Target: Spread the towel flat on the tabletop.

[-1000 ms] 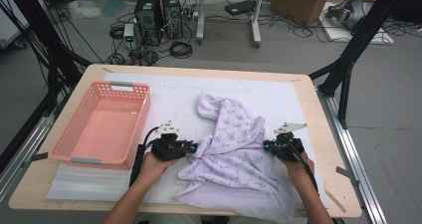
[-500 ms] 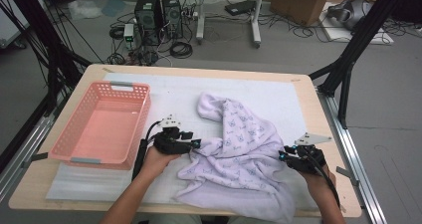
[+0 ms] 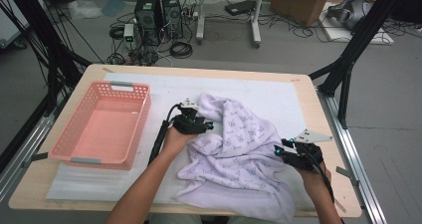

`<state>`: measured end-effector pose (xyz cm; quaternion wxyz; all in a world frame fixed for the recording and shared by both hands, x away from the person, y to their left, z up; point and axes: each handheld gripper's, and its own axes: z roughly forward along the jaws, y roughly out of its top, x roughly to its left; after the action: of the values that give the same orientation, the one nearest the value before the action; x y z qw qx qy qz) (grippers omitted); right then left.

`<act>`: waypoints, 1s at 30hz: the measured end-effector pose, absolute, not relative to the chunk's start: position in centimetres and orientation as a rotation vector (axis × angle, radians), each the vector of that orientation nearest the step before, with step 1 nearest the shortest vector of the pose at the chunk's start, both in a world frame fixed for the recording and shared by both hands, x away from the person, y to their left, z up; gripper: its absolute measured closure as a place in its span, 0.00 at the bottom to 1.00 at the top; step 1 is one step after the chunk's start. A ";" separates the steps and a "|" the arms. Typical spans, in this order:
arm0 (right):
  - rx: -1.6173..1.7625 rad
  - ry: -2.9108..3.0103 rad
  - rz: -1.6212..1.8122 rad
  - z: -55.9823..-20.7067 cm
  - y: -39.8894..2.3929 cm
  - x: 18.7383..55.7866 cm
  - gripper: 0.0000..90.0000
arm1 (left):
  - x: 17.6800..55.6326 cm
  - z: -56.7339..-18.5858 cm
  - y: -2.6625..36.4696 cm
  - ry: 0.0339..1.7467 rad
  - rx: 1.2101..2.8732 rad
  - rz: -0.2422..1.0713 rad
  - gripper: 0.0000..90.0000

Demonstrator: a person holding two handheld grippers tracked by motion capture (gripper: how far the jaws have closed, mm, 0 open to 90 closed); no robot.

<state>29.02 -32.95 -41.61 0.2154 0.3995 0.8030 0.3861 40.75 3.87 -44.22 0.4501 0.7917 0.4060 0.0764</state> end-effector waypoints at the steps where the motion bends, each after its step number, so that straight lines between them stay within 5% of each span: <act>1: 1.104 2.226 1.081 -41.6 -33.0 29.0 0.64 | 41.0 -44.4 3.5 1.009 1.978 0.202 0.57; 17: 1.139 2.191 1.102 -41.6 -34.3 28.8 0.63 | 42.8 -43.8 -4.4 0.909 2.180 0.308 0.46; 19: 1.139 2.189 1.107 -41.6 -34.4 28.9 0.63 | 42.2 -43.9 -5.3 0.841 2.250 0.437 0.54; 22: 1.137 2.192 1.107 -41.6 -34.3 28.9 0.63 | 42.0 -43.7 -5.4 0.822 2.256 0.434 0.68; 24: 1.131 2.191 1.111 -41.6 -34.2 28.8 0.63 | 42.1 -43.6 -4.9 0.852 2.241 0.452 0.94; 30: 1.133 2.192 1.115 -41.6 -34.1 28.9 0.63 | 42.7 -43.8 -2.0 0.954 2.127 0.272 0.99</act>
<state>28.90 -34.12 -41.62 0.2151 0.4087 0.7906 0.4021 42.69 -1.99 -43.75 0.3871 0.8356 0.3749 0.1067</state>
